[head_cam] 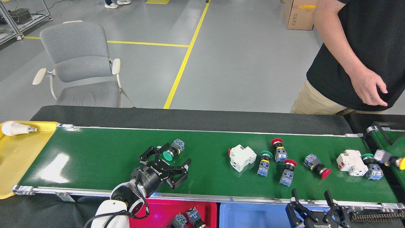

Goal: Pick switch part from conveyor to tray

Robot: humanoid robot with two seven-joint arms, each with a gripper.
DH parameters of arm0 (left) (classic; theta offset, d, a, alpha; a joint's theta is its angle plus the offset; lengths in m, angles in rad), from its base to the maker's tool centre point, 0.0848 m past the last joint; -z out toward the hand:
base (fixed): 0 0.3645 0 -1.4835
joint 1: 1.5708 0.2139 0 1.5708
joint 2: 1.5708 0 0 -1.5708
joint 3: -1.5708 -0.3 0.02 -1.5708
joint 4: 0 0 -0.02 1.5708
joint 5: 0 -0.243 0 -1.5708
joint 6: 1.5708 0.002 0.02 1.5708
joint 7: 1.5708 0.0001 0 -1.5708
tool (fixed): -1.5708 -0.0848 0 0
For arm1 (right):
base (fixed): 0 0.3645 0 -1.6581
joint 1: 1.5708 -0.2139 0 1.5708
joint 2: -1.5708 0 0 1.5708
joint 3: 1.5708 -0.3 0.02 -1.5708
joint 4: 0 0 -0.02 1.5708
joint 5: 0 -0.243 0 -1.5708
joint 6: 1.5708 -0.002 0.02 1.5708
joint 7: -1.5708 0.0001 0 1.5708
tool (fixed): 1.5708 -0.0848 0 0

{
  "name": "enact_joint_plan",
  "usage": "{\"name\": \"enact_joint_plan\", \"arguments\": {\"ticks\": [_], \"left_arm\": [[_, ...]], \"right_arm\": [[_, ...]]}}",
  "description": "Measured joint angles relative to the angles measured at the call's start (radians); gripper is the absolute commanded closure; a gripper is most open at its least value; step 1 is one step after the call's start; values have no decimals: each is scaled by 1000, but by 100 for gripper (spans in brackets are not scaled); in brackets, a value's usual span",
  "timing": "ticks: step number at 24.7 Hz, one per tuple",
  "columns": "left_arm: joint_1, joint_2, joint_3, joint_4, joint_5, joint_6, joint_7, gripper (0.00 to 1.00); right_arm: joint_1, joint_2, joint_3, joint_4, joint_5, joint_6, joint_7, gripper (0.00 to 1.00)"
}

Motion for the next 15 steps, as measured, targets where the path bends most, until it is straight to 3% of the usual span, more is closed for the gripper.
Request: {"name": "enact_joint_plan", "arguments": {"ticks": [4, 7, 10, 12, 13, 14, 15], "left_arm": [[-24, 3, 10, 71, 0, 11, 2, 2], [-67, 3, 8, 155, -1, 82, 4, 7], [-118, 7, 5, 240, -1, 136, 19, 18], [-128, 23, 2, 274, -2, 150, 45, 32], [-128, 29, 1, 286, -2, 154, 54, 46], [-127, 32, 1, 293, -2, 156, 59, 65], [-127, 36, 0, 295, -2, 159, 63, 73]], "right_arm": [[-100, -9, 96, 92, 7, -2, 42, 0], [-173, -8, 170, 166, 10, -4, 62, 0], [-245, 13, 221, 225, 13, -5, 83, 0], [-281, 26, 247, 274, 13, -4, 104, 3], [-297, 35, 251, 291, 13, -4, 108, 11], [-308, 46, 253, 304, 12, -3, 113, 28], [-317, 52, 254, 313, 11, -2, 118, 45]]}}
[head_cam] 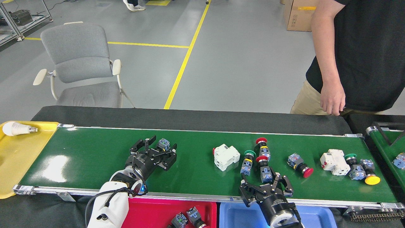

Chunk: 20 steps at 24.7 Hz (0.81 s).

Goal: Pick switch part from conveyor to tray

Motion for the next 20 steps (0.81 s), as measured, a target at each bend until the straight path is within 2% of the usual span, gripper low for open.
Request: {"name": "enact_joint_plan", "arguments": {"ticks": [1, 3, 5, 10, 13, 15, 16, 17, 19, 20], "left_arm": [[0, 2, 0, 1, 0, 0, 3, 73], [3, 5, 0, 1, 1, -34, 7, 80], [15, 5, 4, -13, 4, -61, 13, 86], [131, 5, 9, -177, 5, -135, 15, 92], [261, 6, 10, -395, 15, -217, 18, 91], [357, 28, 12, -569, 51, -311, 17, 87], [405, 48, 12, -639, 74, -348, 16, 75], [461, 69, 14, -706, 100, -371, 14, 58], [569, 97, 15, -817, 147, -397, 9, 0], [607, 98, 16, -852, 158, -403, 7, 0]], "right_arm": [[-4, 0, 1, 5, -2, 4, 1, 63], [-8, -1, 1, 8, -4, 1, 3, 79], [-9, -8, 3, 8, -7, -6, 3, 90], [-9, -11, 4, 2, -9, -18, 4, 98], [2, -12, 3, -21, -9, -19, 6, 98], [13, -12, 3, -51, -9, -21, 6, 98], [24, -12, 3, -71, -9, -21, 6, 98], [38, -12, 4, -92, -9, -22, 6, 98], [68, -15, 7, -139, -5, -30, 6, 98], [85, -15, 19, -165, -2, -36, 6, 98]]}}
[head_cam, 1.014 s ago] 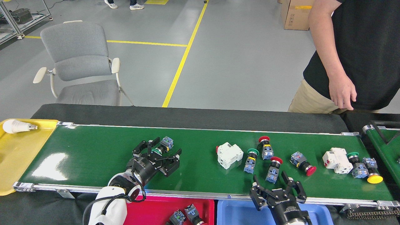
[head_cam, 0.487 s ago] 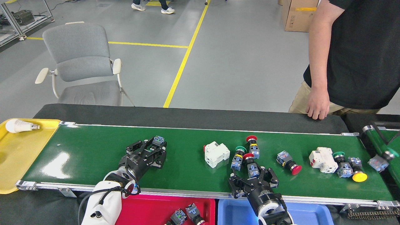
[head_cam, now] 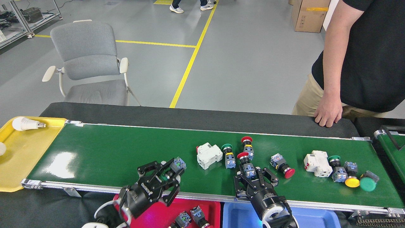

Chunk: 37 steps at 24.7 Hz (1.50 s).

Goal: Pick switch part from conveyor to tray

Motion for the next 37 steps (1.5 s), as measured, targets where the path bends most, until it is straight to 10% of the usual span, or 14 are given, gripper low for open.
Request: {"name": "enact_joint_plan", "arguments": {"ticks": [3, 6, 16, 22, 29, 37], "left_arm": [[80, -3, 0, -53, 8, -13, -3, 0], [93, -7, 39, -55, 8, -13, -4, 0], [111, -41, 363, 51, 5, 95, -8, 0], [123, -20, 379, 64, 10, 68, -4, 0], [-99, 35, 278, 173, 7, 32, -58, 0], [-292, 40, 175, 421, 6, 26, -70, 0]], "right_arm": [[43, 0, 101, -80, 4, -24, 0, 93], [60, 0, 223, -121, 14, -33, 1, 0], [62, -16, 300, -167, 19, -62, 7, 1], [176, -56, -64, -223, 0, -62, -102, 0], [417, -58, -605, -224, -207, -324, -161, 1], [400, 4, -643, -220, -51, -291, -162, 2]]}}
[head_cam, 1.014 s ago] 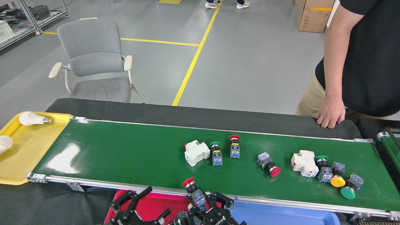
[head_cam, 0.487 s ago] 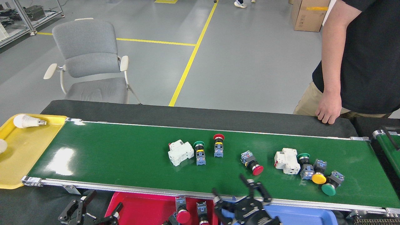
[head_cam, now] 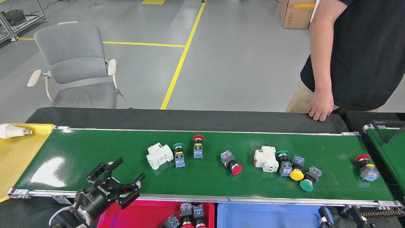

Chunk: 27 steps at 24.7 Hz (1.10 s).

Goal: Pick switch part from conveyor to tray

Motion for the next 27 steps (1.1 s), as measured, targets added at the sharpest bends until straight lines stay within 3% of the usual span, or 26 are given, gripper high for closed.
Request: {"name": "enact_joint_plan", "arguments": {"ticks": [7, 14, 16, 19, 20, 23, 24, 25, 26, 27], "left_arm": [[-75, 0, -16, 121, -11, 20, -4, 0], [-120, 0, -17, 197, -56, 54, 5, 2], [-133, 0, -17, 215, -57, 78, 6, 16], [-145, 0, -17, 250, -56, 103, 7, 58], [-146, 0, -16, 261, -56, 107, 8, 64], [-146, -1, -17, 285, -56, 112, 9, 66], [-146, -3, -16, 287, -56, 113, 11, 67], [-146, -5, -18, 287, -56, 114, 13, 69], [-146, -6, -21, 287, -56, 114, 17, 73], [-146, -8, -24, 287, -55, 115, 19, 76]], "right_arm": [[-154, 12, 200, 70, 103, 151, 63, 1], [-272, 0, 353, 178, 122, 255, 95, 1], [-289, 0, 372, 201, 123, 262, 103, 1], [-335, 0, 394, 250, 123, 273, 107, 1], [-355, 0, 401, 273, 123, 279, 108, 1], [-420, 2, 422, 343, 123, 298, 108, 3], [-434, 2, 430, 360, 123, 308, 108, 7], [-442, 4, 438, 372, 123, 317, 109, 19], [-444, 4, 444, 378, 121, 324, 109, 42], [-444, 3, 447, 379, 119, 326, 111, 54]]}}
